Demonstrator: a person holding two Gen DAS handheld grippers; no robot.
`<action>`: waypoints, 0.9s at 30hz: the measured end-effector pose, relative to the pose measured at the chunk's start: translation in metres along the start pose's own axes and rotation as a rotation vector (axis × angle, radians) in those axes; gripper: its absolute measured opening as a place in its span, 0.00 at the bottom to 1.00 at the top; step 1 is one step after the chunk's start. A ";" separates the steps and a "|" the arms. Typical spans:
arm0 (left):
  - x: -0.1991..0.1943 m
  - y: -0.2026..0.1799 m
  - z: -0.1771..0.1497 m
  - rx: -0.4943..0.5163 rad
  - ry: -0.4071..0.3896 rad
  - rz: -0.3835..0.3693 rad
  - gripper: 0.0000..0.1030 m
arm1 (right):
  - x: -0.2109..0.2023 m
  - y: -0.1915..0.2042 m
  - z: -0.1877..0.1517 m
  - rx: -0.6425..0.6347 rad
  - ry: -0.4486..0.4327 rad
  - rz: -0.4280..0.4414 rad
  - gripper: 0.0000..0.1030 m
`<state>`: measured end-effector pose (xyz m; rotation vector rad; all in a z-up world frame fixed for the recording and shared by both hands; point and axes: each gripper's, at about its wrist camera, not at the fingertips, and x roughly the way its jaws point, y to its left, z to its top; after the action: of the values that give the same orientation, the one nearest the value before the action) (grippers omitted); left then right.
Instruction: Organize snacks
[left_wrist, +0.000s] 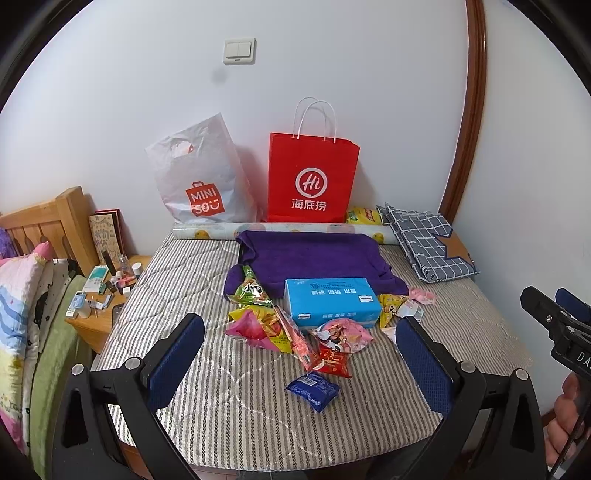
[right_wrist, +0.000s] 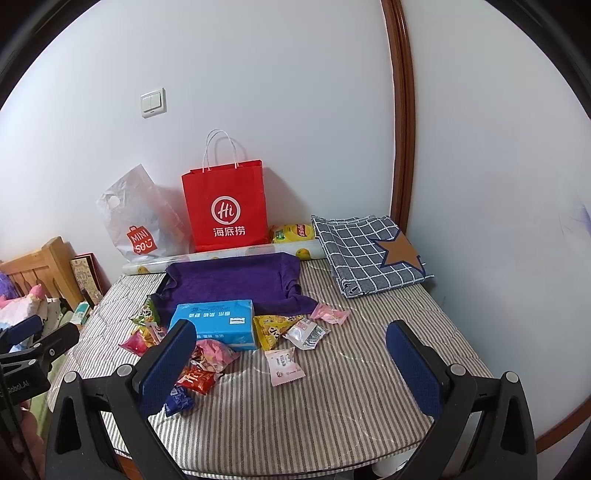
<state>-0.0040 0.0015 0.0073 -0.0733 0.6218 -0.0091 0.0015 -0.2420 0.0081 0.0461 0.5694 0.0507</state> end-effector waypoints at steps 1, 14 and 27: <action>0.000 0.000 0.000 0.000 -0.001 0.001 1.00 | 0.000 0.000 0.000 0.000 0.001 0.001 1.00; 0.001 0.004 0.000 -0.012 -0.001 0.001 1.00 | 0.001 0.001 -0.001 -0.003 0.011 0.009 1.00; 0.003 0.012 0.000 -0.017 0.003 0.006 1.00 | 0.004 0.007 -0.003 -0.017 0.018 0.011 1.00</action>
<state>-0.0016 0.0129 0.0041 -0.0878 0.6252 0.0018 0.0029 -0.2347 0.0044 0.0323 0.5867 0.0664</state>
